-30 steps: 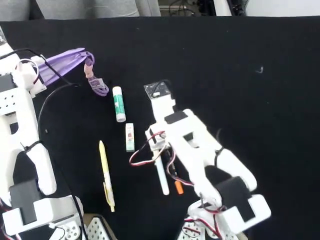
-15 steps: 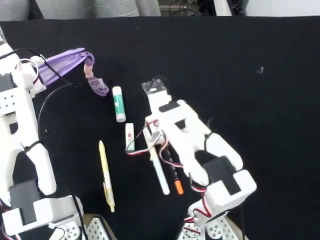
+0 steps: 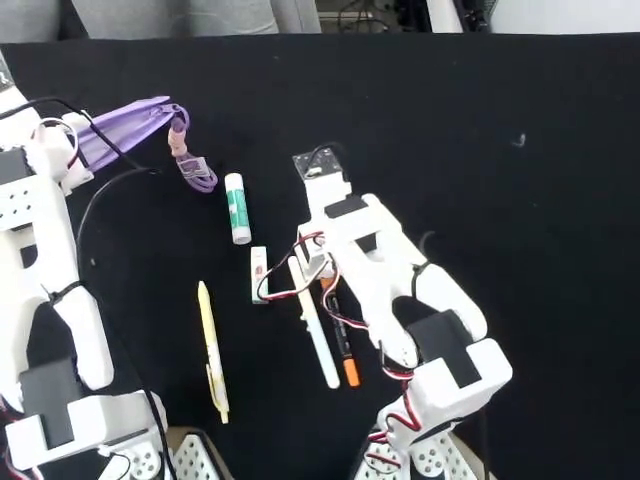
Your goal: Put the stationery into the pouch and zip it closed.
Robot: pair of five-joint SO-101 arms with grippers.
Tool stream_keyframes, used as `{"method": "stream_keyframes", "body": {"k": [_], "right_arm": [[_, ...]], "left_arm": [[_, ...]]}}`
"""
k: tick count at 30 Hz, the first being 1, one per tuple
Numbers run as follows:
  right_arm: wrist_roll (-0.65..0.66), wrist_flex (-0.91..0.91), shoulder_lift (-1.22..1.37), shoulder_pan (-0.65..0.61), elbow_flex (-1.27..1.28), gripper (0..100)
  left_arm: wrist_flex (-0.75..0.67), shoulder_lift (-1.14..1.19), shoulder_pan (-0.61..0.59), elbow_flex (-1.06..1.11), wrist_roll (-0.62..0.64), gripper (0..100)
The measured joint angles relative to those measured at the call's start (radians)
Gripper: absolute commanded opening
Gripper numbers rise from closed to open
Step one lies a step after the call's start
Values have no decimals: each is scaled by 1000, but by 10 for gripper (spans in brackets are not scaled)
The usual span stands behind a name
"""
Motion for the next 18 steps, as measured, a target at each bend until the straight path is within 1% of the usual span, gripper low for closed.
{"method": "stream_keyframes", "body": {"k": [4, 6, 9, 13, 18], "right_arm": [[38, 0, -5, 0, -2, 11], [48, 0, -25, 5, -2, 11], [54, 0, -95, 28, -2, 11], [52, 0, -219, 91, 3, 11], [58, 0, -404, 135, 48, 11]], "left_arm": [[8, 2, 23, -12, 2, 28], [49, 5, 31, -49, 2, 28], [147, 6, 58, -143, 6, 28], [282, 11, 150, -275, 9, 28], [393, 11, 282, -382, 25, 28]]}}
